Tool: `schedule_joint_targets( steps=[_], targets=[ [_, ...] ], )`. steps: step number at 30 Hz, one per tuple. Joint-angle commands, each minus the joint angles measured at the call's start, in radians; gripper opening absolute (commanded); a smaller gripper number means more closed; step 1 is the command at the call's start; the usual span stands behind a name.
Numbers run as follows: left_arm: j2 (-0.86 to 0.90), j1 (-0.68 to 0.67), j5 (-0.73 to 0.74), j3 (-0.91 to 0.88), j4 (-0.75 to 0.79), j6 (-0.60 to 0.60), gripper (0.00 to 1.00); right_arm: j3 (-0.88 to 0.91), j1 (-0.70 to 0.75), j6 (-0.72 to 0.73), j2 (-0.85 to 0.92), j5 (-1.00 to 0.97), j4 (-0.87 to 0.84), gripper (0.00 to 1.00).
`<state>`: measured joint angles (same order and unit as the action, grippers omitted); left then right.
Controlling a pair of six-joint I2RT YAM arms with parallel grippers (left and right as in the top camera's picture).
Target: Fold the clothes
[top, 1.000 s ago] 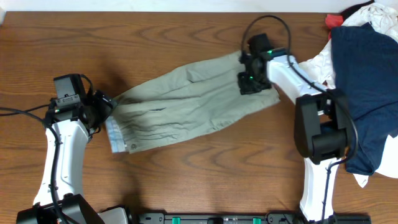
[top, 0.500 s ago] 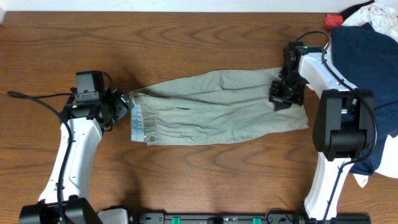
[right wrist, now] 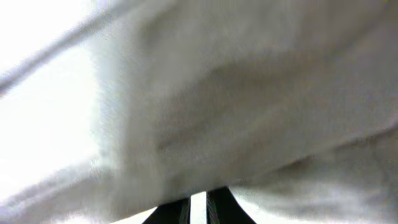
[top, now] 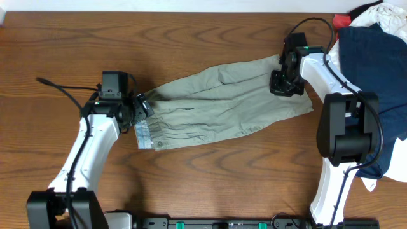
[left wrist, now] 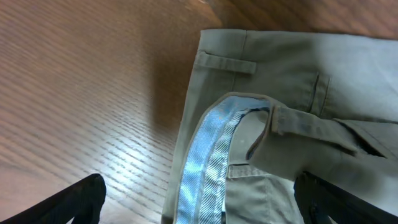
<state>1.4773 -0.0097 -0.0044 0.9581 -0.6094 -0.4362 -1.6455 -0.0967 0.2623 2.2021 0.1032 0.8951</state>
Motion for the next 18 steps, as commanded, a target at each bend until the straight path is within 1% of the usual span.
schedule_joint_targets(
  steps=[1,4,6,9,15,18],
  targets=[
    [0.027,-0.008,-0.032,0.013,-0.001,0.024,0.98,-0.047,-0.021,-0.025,0.011,0.011,-0.034,0.13],
    [0.032,-0.008,-0.042,0.013,0.000,0.025,0.98,-0.047,-0.031,-0.025,0.011,0.029,-0.089,0.21],
    [0.032,-0.008,-0.042,0.013,0.003,0.025,0.98,-0.047,-0.042,-0.029,0.011,0.036,-0.142,0.29],
    [0.032,-0.008,-0.041,0.013,0.004,0.024,0.98,-0.047,-0.063,-0.033,0.012,0.040,-0.224,0.35],
    [0.032,-0.008,-0.041,0.013,0.004,0.024,0.98,-0.047,-0.126,-0.042,0.025,0.006,-0.387,0.39],
    [0.032,-0.008,-0.041,0.013,0.004,0.025,0.98,-0.047,-0.146,-0.042,0.032,-0.039,-0.431,0.41]
  ],
)
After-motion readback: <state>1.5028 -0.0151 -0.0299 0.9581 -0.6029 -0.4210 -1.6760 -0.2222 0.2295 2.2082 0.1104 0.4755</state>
